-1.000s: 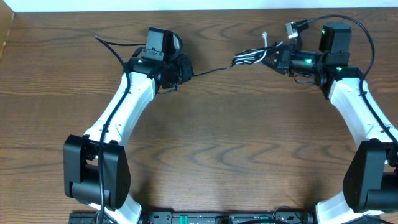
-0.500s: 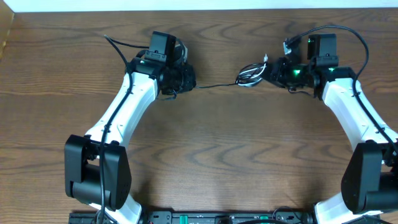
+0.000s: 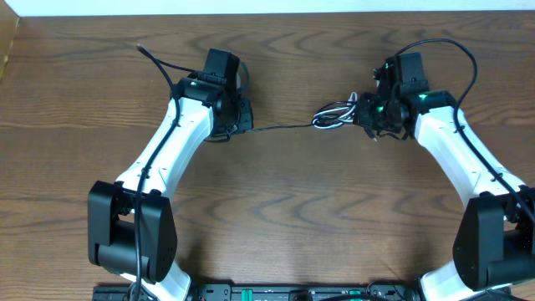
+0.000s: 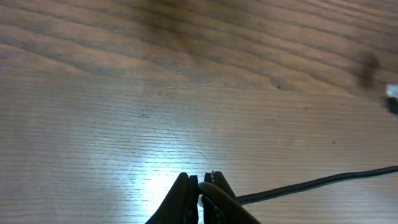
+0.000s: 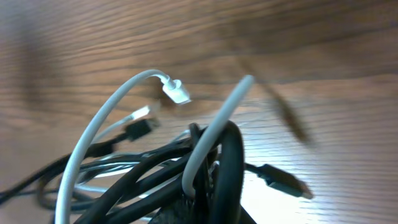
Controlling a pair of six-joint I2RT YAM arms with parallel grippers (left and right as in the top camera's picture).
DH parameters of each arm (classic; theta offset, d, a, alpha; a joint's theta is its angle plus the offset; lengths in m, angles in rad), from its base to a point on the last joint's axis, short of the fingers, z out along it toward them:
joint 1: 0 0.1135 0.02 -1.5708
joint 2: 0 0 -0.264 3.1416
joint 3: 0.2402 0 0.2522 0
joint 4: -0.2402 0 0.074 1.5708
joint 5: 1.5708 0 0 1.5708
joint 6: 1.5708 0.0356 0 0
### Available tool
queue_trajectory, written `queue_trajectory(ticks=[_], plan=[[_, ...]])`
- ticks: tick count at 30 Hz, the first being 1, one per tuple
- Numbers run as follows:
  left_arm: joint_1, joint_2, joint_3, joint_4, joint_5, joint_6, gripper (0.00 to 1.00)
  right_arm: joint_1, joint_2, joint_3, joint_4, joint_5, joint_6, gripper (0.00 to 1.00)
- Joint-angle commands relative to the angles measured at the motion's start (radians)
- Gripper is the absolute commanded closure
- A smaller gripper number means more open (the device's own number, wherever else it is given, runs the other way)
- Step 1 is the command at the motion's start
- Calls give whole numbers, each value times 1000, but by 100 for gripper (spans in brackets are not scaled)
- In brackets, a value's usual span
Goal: Untangle cables
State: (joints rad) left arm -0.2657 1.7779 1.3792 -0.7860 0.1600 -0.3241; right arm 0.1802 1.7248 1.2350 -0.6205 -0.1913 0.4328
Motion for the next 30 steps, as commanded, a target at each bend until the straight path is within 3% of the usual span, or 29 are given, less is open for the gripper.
queue_trajectory(ticks=[1, 3, 6, 9, 12, 15, 16, 17, 20, 22, 26, 30], plan=[[23, -8, 10, -21, -177, 20, 92, -11, -31, 6, -17, 341, -27, 99], [21, -8, 10, -25, -178, 20, 93, 5, -31, 6, -27, 394, -27, 99], [1, -8, 11, -60, -312, -5, 93, 28, -31, 6, -53, 508, -27, 99], [-21, -8, 11, -93, -453, -40, 92, 35, -31, 6, -60, 538, -27, 99], [-47, -9, 11, -98, -485, -45, 92, 39, -31, 7, -54, 521, -40, 99], [-67, -9, 11, -82, -485, -48, 78, 43, -31, 9, -41, 447, -94, 97], [-74, -9, 11, -70, -483, -48, 71, 42, -31, 9, -31, 396, -126, 90], [-82, -9, 11, -59, -474, -47, 62, 42, -33, 10, -21, 333, -156, 75], [-106, -14, 11, 1, -370, -33, 46, 35, -42, 22, -11, 162, -198, 52], [-108, -14, 11, 48, -253, -16, 40, 29, -55, 31, -3, 16, -257, 42], [-106, -14, 11, 190, 20, 21, 38, -3, -108, 52, 0, -211, -344, 35], [-119, 8, 11, 361, 189, 7, 38, -116, -161, 57, 5, -176, -171, 36]])
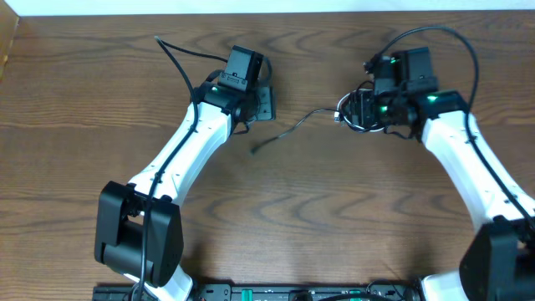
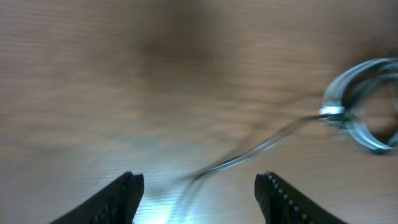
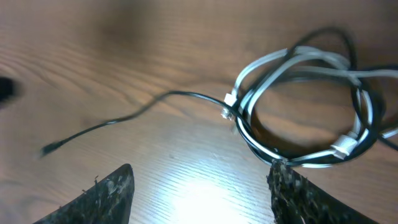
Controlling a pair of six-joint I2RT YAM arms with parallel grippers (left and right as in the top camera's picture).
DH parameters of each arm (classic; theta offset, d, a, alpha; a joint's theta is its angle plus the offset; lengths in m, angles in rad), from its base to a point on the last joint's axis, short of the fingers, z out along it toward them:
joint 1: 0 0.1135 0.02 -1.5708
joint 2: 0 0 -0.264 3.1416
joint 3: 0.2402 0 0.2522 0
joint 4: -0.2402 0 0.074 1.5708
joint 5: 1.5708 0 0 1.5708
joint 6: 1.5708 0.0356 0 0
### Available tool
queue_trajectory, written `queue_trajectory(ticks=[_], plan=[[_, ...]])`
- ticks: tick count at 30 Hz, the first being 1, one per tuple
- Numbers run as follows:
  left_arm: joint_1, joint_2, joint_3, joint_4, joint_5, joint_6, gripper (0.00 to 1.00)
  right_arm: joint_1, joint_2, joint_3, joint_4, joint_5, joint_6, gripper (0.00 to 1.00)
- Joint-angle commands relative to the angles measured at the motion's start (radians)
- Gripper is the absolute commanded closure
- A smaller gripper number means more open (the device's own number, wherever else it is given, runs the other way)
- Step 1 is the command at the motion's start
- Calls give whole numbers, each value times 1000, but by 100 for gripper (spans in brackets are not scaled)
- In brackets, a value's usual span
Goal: Untangle cables
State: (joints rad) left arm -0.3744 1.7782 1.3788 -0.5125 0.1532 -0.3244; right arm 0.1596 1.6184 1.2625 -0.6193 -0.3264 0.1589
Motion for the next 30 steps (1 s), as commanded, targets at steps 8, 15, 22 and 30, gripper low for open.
queue_trajectory(ticks=[8, 15, 22, 30], plan=[[-182, 169, 11, 344, 146, -325, 52, -299, -61, 29, -24, -31, 193, 40], [-327, 298, 11, 449, -89, -541, 56, -302, -61, 29, -51, -19, 192, 40], [-364, 406, 11, 629, -162, -622, 56, -302, -61, 26, -69, -20, 184, 41], [-365, 449, 11, 777, -169, -543, 55, -302, -60, 23, -73, -20, 183, 41]])
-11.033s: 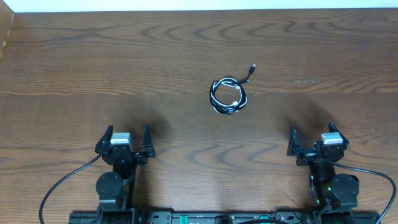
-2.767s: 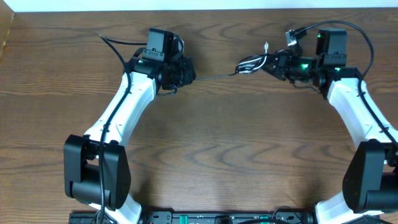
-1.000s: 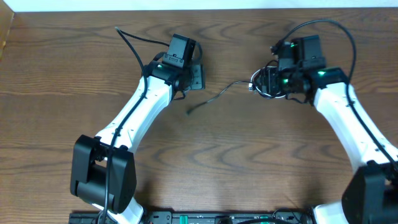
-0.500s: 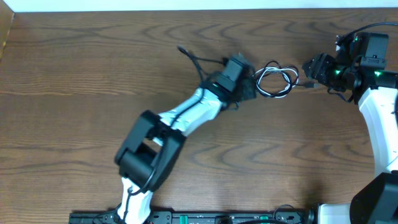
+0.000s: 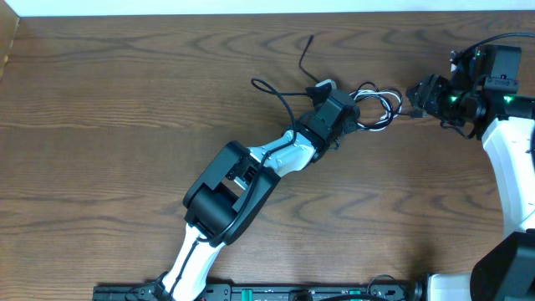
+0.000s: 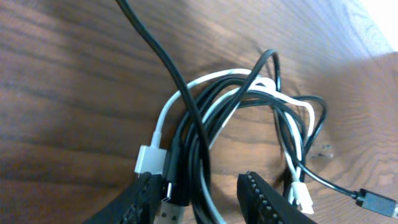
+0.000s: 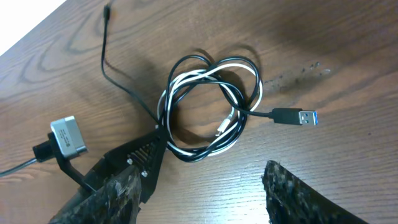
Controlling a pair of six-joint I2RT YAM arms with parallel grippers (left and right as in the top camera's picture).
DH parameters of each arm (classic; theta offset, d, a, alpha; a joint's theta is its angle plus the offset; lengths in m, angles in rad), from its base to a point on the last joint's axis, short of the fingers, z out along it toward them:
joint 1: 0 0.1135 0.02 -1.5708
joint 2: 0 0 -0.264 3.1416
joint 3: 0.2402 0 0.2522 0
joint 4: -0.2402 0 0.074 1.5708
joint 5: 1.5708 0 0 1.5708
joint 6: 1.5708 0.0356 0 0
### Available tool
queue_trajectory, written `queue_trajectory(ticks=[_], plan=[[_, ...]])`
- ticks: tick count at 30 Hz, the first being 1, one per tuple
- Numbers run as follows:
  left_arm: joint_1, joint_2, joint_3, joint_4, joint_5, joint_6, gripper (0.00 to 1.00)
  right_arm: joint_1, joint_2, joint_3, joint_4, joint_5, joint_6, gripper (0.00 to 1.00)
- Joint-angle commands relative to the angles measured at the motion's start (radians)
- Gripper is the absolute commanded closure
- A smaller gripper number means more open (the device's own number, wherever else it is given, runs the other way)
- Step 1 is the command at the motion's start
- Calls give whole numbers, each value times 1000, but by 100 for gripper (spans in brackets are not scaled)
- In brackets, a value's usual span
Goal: Untangle cables
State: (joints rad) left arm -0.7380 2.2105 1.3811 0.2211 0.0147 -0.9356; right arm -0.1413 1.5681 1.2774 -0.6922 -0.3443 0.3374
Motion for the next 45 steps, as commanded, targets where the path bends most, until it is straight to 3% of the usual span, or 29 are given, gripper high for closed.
queue_trajectory(ticks=[1, 4, 5, 8, 17, 25, 27, 31, 39, 45], plan=[[-1, 25, 9, 74, -30, 96, 55, -1, -10, 8, 0, -2, 5, 41], [-1, 34, 9, 89, -30, 139, 61, -1, -10, 8, -4, -2, 5, 40], [-1, 34, 9, 88, -27, 192, 69, -1, -10, 6, -5, -2, 2, 40], [-6, 34, 9, 58, -25, 301, 76, -1, -10, 3, -4, -2, 2, 40], [-60, 44, 9, 69, -32, 586, 71, -1, -10, 3, -4, -2, 2, 40], [-59, 89, 9, 92, -35, 592, 66, -1, -10, 3, -8, -2, -2, 40], [-59, 89, 9, 90, -35, 599, 92, -1, -10, 3, -8, -2, -2, 40], [-51, 50, 9, 62, -34, 610, 93, -1, -10, 3, -16, -2, -2, 40], [9, -370, 9, -407, 14, 610, 93, 84, -10, 3, 8, -2, -21, 41], [117, -482, 9, -525, 247, 560, 93, 184, -10, 3, 54, -2, -19, 44]])
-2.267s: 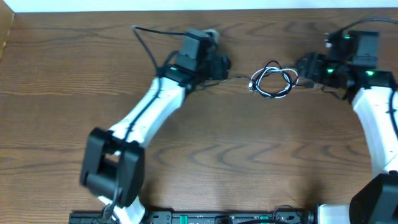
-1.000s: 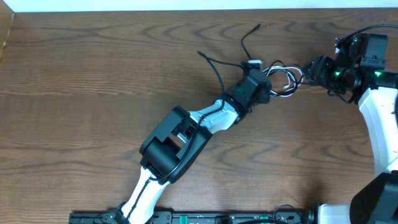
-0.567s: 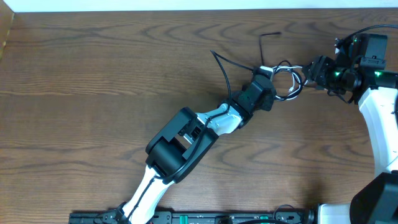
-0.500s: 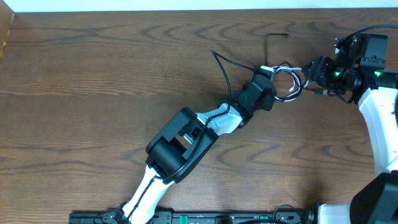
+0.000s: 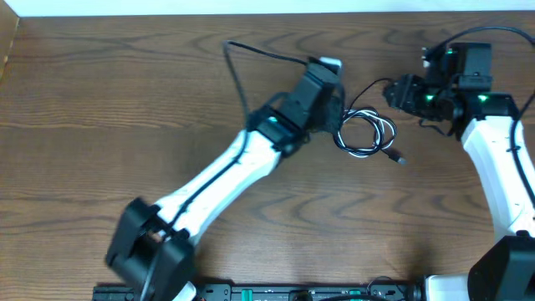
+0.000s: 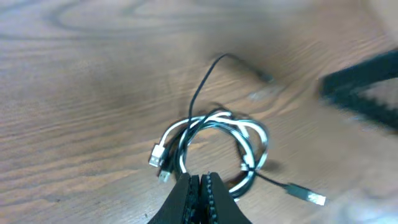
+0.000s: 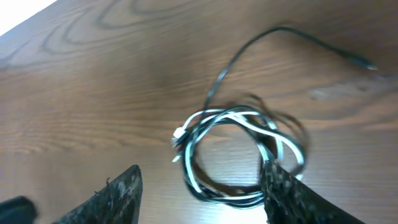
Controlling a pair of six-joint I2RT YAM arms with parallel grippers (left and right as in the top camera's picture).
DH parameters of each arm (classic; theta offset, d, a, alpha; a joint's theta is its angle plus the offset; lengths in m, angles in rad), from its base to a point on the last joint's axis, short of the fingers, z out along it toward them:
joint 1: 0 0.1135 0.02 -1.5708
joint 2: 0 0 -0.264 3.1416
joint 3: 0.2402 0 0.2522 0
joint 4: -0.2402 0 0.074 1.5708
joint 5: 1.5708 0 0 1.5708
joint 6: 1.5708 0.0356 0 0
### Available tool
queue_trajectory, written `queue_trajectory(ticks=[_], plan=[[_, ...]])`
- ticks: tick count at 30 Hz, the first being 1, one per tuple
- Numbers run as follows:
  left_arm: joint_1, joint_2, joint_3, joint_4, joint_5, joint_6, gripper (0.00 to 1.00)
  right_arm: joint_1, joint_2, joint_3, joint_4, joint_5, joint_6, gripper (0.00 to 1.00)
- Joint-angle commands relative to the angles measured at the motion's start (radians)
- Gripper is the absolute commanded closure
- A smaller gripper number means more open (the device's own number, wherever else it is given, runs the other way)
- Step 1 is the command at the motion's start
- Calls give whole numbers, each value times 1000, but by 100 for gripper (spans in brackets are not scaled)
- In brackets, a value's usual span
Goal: Untangle cables
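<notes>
The cable bundle (image 5: 365, 134) is a loose coil of black and white cables lying on the table, also seen in the left wrist view (image 6: 211, 143) and the right wrist view (image 7: 239, 152). One black strand (image 6: 214, 81) trails away from it. A USB plug (image 6: 309, 197) sticks out near the coil. My left gripper (image 5: 333, 113) is just left of the coil, its jaws (image 6: 200, 186) shut with nothing seen between them. My right gripper (image 5: 399, 94) is above and right of the coil, fingers (image 7: 118, 193) wide open over it.
The brown wooden table (image 5: 100, 167) carries only the cables. A thin black lead (image 5: 242, 52) loops over the table behind my left arm. The pale wall edge (image 5: 251, 7) runs along the far side.
My left gripper was open right over the coil; it is now shut and stands slightly back from it. The coil lies a little nearer the front. My right gripper has moved left toward it.
First my left gripper was shut on a black strand stretched taut from the bundle at my right gripper. Then both grippers were open, the coil on the table with the strand slack. Later my left gripper was open at the coil; now it is shut beside it.
</notes>
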State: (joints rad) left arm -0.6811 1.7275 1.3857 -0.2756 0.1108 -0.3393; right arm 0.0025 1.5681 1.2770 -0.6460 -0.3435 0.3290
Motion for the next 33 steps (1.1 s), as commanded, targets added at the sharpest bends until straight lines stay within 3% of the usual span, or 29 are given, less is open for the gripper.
queue_trajectory(ticks=[1, 7, 9, 11, 15, 31, 33], plan=[[77, 2, 4, -31, 176, -70, 93, 47, -10, 3, 8, -2, -7, 44], [106, 67, -3, -54, 199, -263, 91, 35, -10, 3, -1, 49, 34, 44], [95, 115, -3, -48, 199, -304, 71, 23, -10, 3, -21, 55, 34, 42], [92, 145, -3, -42, 199, -324, 68, 23, -10, 3, -40, 90, 33, 41], [66, 223, -3, -23, 200, -389, 67, 23, -10, 3, -50, 150, 33, 39], [-19, 420, -3, 88, 192, -468, 68, 24, -10, 3, -46, 154, 25, 38], [-23, 439, -3, 95, 192, -468, 73, 24, -10, 3, -46, 154, 25, 38]])
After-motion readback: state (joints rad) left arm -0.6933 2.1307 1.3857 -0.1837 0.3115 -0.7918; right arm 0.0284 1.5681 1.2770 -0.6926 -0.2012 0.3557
